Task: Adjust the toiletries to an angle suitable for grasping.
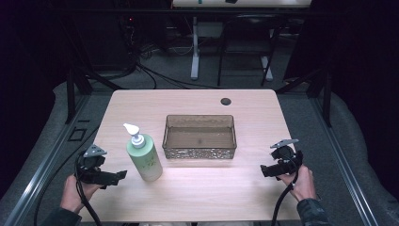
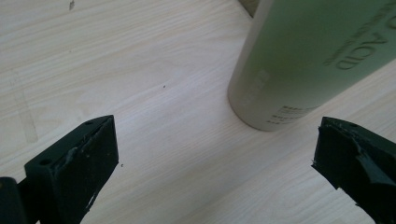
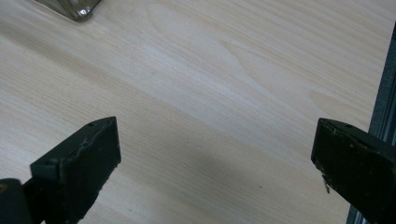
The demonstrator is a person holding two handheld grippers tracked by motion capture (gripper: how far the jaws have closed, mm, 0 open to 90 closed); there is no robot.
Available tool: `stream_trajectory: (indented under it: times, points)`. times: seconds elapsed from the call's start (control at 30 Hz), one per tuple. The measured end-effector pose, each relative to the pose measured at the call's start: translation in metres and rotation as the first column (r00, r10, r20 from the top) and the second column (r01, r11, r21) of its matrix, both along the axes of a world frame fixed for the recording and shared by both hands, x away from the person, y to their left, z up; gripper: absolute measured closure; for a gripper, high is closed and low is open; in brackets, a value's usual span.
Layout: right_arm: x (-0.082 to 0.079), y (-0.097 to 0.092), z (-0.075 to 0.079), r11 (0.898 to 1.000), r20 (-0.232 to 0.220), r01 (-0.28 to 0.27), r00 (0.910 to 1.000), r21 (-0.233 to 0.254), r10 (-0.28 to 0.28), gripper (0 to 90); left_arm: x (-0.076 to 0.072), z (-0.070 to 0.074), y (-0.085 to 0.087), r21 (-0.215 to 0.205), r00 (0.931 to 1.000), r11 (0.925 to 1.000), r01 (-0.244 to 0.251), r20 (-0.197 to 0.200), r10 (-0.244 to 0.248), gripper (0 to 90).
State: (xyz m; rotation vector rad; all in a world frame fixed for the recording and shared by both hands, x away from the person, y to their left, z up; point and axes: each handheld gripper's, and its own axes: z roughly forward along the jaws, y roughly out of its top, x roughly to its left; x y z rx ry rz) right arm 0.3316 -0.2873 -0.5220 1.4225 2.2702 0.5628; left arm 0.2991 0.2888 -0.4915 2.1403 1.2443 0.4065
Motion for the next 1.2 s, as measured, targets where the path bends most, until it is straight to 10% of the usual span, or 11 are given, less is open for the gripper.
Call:
stream_trajectory:
  times: [0.6,1.2]
  points:
    - [0.008,0.000,-0.006,1.000,-0.051,-0.006,0.9987,0.007,0.006,1.5,-0.014,0.029,-0.037,0.007,0.9906,0.9943,0.107,0.085,-0.107,0.0]
    - [0.009,0.000,-0.007,1.000,-0.048,0.005,0.9989,0.008,-0.004,2.6,-0.005,0.047,-0.067,-0.057,0.9762,0.9962,0.066,0.210,-0.052,0.0]
